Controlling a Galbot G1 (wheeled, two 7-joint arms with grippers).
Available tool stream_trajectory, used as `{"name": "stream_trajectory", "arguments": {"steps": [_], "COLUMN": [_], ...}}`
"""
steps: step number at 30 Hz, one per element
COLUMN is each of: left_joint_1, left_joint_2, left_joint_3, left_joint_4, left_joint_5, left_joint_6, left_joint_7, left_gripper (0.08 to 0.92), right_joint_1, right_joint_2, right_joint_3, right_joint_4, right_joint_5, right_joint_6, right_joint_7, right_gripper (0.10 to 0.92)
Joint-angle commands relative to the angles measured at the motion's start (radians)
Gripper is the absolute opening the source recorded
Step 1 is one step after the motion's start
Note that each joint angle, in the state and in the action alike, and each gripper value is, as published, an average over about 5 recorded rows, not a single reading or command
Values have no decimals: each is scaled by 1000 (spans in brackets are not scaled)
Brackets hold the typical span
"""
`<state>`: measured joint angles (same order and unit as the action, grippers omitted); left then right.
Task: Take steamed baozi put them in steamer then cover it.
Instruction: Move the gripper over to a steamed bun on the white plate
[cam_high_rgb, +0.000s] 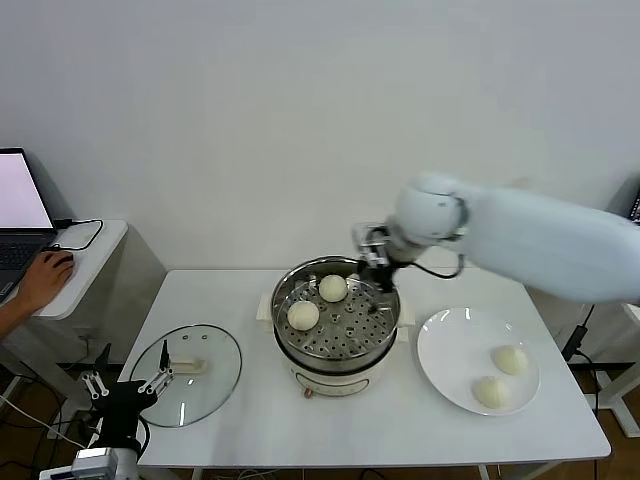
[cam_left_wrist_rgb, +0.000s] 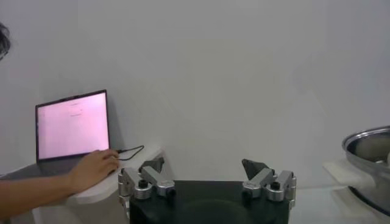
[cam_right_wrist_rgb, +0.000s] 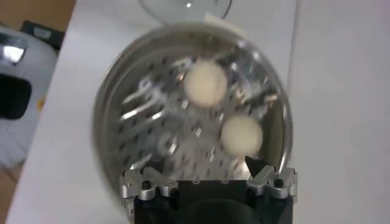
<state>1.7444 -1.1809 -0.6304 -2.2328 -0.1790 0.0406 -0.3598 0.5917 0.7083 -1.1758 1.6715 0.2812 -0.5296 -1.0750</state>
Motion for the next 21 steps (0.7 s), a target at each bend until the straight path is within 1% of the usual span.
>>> {"name": "stream_trajectory", "arguments": {"steps": [1,7,10,14,21], "left_joint_1": [-1,0,5,11,17], "left_joint_2": [7,4,3,0,-9], "left_joint_3": [8,15,15,14,14], "left_joint_4": [2,0,2,5,15], "left_joint_5": [1,5,6,11,16], "left_joint_6": [1,4,4,4,4], "left_joint_7": [-1,0,0,1,1], "left_gripper": [823,823,823,823,823], "right_joint_1": [-96,-384,-580,-788,-910], "right_joint_2": [-389,-467,-476,-465,-421], "right_joint_3": [49,246,384,550,618], "right_joint_4": [107,88,69,45,6], "right_joint_5": [-209,-337,-387,-418,-465], "right_joint_6": [224,280,297,300,305], "right_joint_7": [-142,-138,-119,-101,-73], "right_gripper": [823,823,823,822,823]}}
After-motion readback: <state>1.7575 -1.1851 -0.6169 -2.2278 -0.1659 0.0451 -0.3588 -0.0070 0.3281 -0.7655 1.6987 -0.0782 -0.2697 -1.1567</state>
